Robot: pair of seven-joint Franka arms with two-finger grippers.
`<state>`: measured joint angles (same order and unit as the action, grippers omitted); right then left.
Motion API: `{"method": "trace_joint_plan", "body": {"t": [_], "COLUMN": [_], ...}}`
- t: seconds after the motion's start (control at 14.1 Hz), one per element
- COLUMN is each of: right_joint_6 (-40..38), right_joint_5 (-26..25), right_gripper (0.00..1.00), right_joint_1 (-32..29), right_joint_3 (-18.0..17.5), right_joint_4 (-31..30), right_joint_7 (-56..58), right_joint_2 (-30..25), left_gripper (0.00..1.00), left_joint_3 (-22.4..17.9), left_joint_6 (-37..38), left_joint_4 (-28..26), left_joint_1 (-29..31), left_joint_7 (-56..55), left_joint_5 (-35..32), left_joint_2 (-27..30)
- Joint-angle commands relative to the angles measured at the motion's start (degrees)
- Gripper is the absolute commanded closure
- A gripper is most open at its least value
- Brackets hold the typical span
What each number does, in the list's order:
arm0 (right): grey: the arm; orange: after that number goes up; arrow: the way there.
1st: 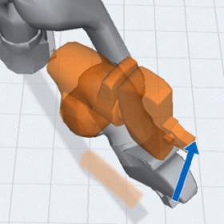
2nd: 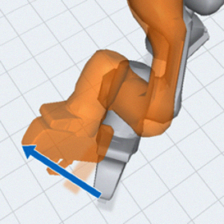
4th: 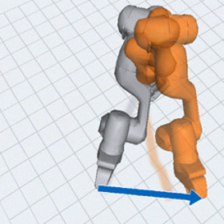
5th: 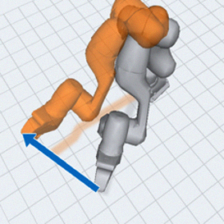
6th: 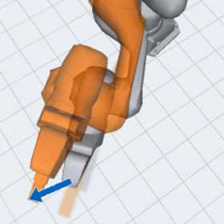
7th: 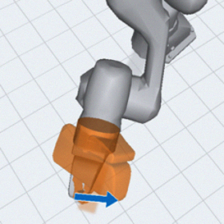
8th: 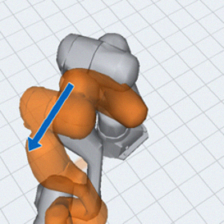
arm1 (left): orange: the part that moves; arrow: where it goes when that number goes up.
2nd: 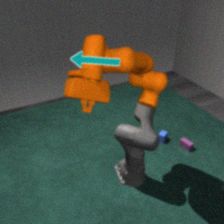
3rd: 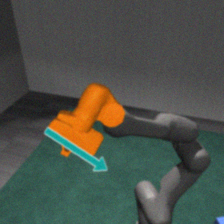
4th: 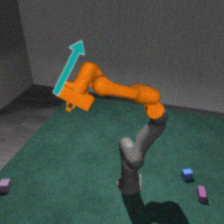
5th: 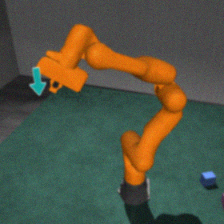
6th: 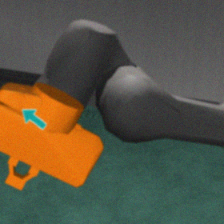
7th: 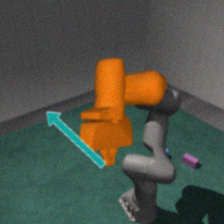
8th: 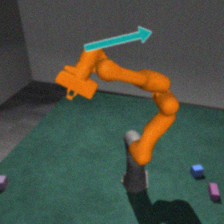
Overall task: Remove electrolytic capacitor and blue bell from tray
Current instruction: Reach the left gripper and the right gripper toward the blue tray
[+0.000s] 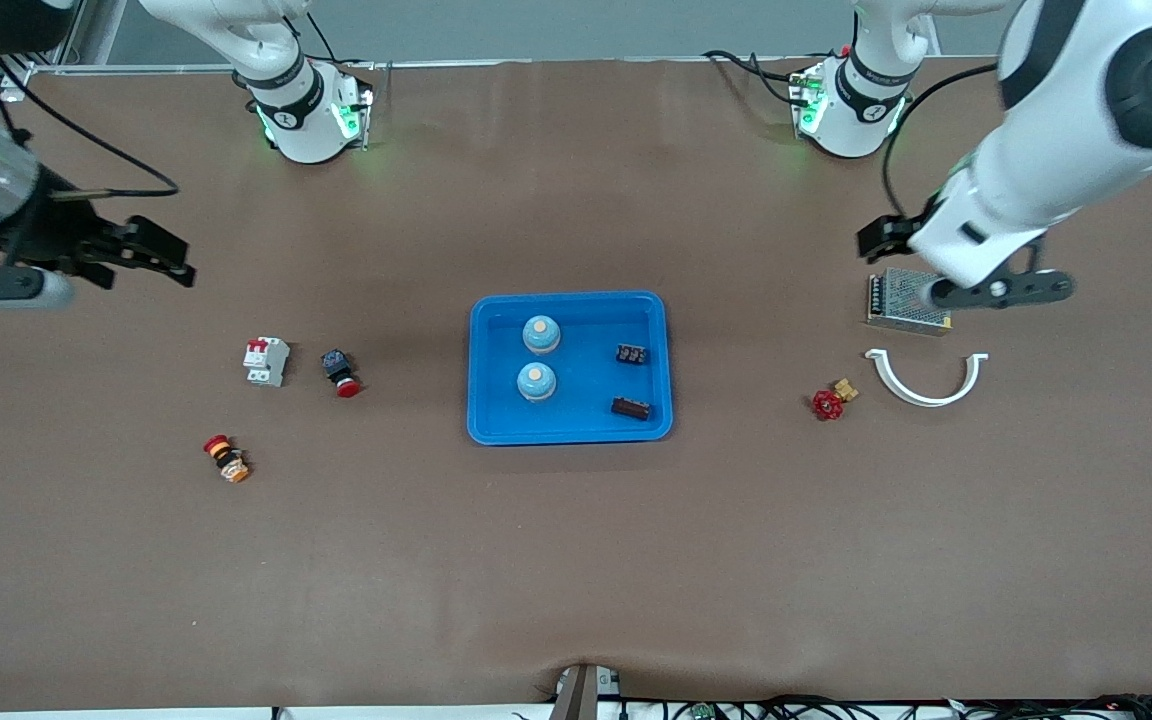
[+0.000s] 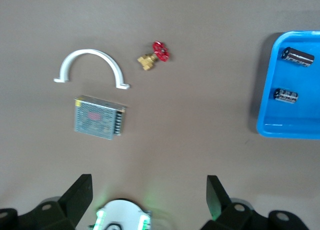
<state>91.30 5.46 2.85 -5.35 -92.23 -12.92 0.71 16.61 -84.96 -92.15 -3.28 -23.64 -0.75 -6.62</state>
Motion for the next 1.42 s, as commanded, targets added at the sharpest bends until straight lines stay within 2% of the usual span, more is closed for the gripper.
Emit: {"method": "trace_joint_plan", "body": {"t": [0.0, 0.14, 0.42, 0.57, 0.64, 0.99, 1.13, 1.34], "right_joint_6": [2.29, 6.50, 20.02, 26.18, 27.95, 37.70, 43.58, 48.09], "right_joint_5": [0.78, 0.78, 0.78, 0.78, 0.78, 0.78, 0.61, -0.18], "right_gripper": [0.00, 0.00, 0.00, 0.00, 0.00, 0.00, 0.00, 0.00], "right_joint_1": [4.07, 7.33, 13.65, 16.55, 18.05, 22.36, 25.17, 28.52], "right_joint_3": [0.25, 0.25, 0.25, 0.25, 0.25, 0.25, 0.25, 0.43], "right_joint_4": [-2.94, -7.07, -15.68, -18.07, -18.07, -17.72, -17.64, -16.15], "right_joint_7": [-9.11, -14.22, -20.29, -23.97, -26.34, -30.23, -33.47, -34.81], "right_joint_2": [-0.18, -0.27, -0.10, 1.65, 3.32, 11.84, 16.06, 21.60], "left_gripper": [0.00, 0.00, 0.00, 0.00, 0.00, 0.14, 0.15, 0.25], "left_joint_3": [3.42, 6.06, 6.16, 6.16, 6.07, 5.81, 5.89, 5.81], "left_joint_6": [-4.49, -9.94, -19.00, -23.04, -25.41, -35.00, -38.16, -42.55], "left_joint_4": [-0.74, -3.11, -4.79, -4.88, -4.88, -4.97, -4.97, -4.62], "left_joint_1": [0.03, -1.28, -6.81, -9.27, -10.59, -15.78, -16.23, -17.20], "left_joint_7": [-6.91, -16.30, -31.61, -38.89, -43.02, -61.82, -70.27, -77.15], "left_joint_5": [-0.22, -0.22, -0.04, -0.22, -0.57, -3.81, -7.23, -7.60], "left_joint_2": [-3.30, -5.41, -11.55, -14.98, -16.65, -24.30, -27.02, -30.81]}}
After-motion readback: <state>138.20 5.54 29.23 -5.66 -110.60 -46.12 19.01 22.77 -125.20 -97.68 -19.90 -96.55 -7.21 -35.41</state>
